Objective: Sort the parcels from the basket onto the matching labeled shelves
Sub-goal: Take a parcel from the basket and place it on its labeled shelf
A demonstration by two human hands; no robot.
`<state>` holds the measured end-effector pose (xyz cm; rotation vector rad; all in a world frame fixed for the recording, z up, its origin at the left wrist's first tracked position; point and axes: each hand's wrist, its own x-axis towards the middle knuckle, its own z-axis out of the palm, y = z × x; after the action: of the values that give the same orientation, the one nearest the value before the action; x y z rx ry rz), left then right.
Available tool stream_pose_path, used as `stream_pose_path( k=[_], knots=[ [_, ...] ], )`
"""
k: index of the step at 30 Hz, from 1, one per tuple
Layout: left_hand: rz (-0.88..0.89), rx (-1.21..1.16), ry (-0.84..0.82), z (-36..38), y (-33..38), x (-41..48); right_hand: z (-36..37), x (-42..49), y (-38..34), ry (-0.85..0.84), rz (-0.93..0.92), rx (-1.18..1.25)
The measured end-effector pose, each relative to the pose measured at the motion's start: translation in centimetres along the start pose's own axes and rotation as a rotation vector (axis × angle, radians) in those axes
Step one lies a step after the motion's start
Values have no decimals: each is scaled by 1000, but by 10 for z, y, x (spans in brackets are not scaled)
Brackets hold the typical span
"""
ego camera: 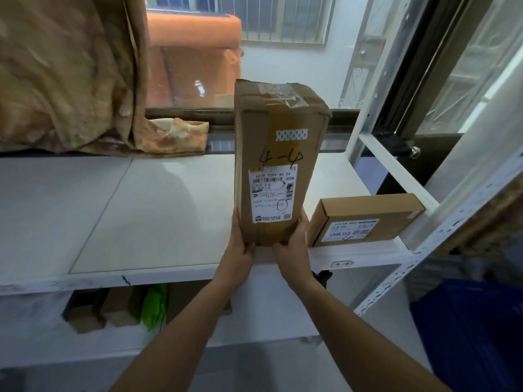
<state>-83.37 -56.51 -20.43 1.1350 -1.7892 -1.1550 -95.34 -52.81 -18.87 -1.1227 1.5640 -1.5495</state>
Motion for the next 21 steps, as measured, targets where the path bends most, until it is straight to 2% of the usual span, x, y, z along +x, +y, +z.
stream_pose_path(
  k=[6,10,13,15,17,21],
  knots=[
    [-223,117,-9,-4,3,-9,-1,-12,-7,20,108,-72],
    [-292,557,-91,-26,10,-29,-5,-22,-24,-44,316,-265],
    [-259,882,-165,-47,29,-49,-13,-36,-49,-189,364,-486],
    [-233,1019,-211,-58,47,-57,-18,-45,-70,-294,329,-662],
    [-192,1105,-216,-69,72,-67,-25,-57,-99,-355,202,-862],
    [-101,1128,-207,-93,130,-80,-33,-80,-166,-403,-37,-1135]
  ],
)
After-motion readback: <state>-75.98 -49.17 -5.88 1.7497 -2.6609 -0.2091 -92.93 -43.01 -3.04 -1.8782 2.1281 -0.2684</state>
